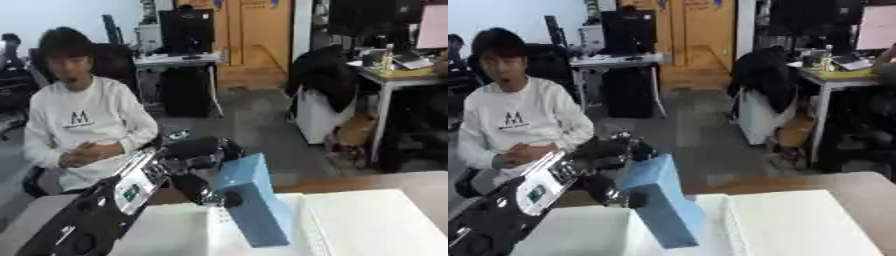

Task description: Pick up objects on the table and place them in the box.

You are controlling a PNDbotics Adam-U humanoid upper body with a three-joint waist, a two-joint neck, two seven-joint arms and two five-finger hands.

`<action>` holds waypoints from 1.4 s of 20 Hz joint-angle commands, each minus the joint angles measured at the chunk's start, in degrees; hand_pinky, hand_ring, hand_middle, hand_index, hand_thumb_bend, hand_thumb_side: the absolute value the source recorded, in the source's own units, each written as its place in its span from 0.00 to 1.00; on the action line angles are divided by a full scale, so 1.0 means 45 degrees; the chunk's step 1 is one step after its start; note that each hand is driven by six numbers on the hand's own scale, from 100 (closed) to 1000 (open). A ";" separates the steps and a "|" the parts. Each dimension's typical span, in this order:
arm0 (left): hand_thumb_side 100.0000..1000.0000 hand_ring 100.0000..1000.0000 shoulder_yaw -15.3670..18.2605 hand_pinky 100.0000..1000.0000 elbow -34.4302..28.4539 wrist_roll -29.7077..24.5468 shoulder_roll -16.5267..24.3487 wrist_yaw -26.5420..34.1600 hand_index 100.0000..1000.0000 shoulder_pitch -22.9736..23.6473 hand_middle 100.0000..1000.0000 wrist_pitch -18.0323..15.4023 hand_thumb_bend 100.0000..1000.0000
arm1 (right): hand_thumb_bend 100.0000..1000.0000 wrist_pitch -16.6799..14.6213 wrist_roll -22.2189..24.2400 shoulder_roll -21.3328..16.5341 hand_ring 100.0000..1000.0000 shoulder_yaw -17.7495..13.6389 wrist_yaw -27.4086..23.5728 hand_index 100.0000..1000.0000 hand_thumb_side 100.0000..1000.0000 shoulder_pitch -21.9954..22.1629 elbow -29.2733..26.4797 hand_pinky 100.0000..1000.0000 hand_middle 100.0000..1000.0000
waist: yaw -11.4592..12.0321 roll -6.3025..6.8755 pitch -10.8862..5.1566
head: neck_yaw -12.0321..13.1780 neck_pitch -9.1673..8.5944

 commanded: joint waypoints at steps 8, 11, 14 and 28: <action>0.96 0.92 -0.0031 0.83 -0.0031 -0.1693 -0.0001 -0.1451 0.98 -0.0281 0.92 -0.1902 0.98 | 0.00 -0.1751 -0.1482 -0.0454 0.24 0.0019 -0.0166 0.35 0.71 -0.0215 -0.0200 0.00 0.18 | -0.0078 -0.0013 -0.0137 | 0.0107 -0.0177; 0.97 0.90 0.0031 0.80 -0.0178 -0.1223 0.0062 -0.1617 0.97 -0.0146 0.91 -0.1902 0.91 | 0.00 -0.1751 -0.1457 -0.0447 0.24 0.0022 -0.0150 0.35 0.71 -0.0203 -0.0200 0.00 0.18 | -0.0043 -0.0013 -0.0130 | -0.0048 -0.0492; 0.97 0.87 0.0283 0.78 -0.0452 -0.0675 0.0287 -0.1439 0.96 0.0250 0.88 -0.1902 0.84 | 0.00 -0.1751 -0.1426 -0.0366 0.24 0.0022 -0.0042 0.35 0.71 -0.0128 -0.0200 0.00 0.18 | 0.0103 -0.0033 -0.0109 | -0.0261 -0.1210; 0.78 0.44 0.2725 0.30 -0.7284 -0.0812 0.0307 0.6772 0.63 0.6847 0.49 0.0388 0.30 | 0.00 -0.1751 -0.1625 0.1415 0.28 0.0364 0.2962 0.39 0.72 0.1311 -0.0200 0.00 0.24 | 0.2124 -0.0728 -0.0056 | -0.0721 -0.5498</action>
